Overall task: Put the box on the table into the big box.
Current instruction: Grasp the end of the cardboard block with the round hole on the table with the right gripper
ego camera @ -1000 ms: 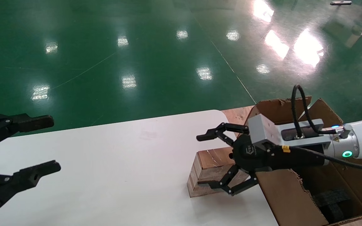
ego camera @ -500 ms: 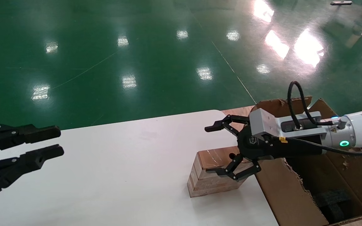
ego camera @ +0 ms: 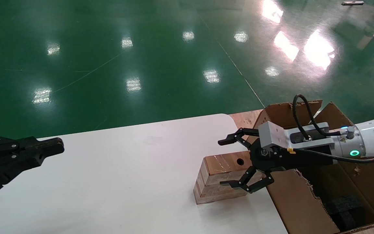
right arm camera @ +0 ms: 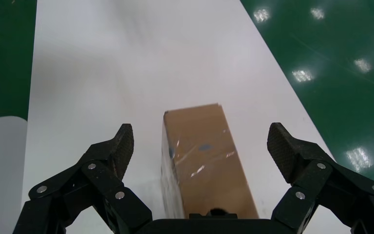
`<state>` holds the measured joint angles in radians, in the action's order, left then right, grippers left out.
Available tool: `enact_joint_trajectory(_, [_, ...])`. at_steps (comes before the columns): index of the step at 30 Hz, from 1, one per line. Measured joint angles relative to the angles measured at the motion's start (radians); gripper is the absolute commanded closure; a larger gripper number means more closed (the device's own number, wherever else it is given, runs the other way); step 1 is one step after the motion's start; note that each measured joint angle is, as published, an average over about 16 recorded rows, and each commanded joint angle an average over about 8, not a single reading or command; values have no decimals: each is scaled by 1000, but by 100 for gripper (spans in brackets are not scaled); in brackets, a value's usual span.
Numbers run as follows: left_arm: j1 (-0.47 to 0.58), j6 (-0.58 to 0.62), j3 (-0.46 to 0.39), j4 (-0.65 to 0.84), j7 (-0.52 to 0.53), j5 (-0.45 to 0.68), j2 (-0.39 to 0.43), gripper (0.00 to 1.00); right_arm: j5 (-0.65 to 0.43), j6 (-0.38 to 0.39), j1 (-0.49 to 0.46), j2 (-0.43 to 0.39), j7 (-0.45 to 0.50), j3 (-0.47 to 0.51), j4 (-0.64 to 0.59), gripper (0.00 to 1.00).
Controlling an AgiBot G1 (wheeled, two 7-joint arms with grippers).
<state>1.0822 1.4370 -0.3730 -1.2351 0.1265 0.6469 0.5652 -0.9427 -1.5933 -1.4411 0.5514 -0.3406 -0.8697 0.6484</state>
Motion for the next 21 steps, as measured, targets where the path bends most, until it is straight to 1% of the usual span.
enact_joint_trajectory(11, [0,0,0,0,0,0,0,100,37,1,-45,-15,-36,-104,-41,0])
enact_joint_trajectory(21, [0,0,0,0,0,0,0,100,67,3,-73,-11,-76,-184,-87,0])
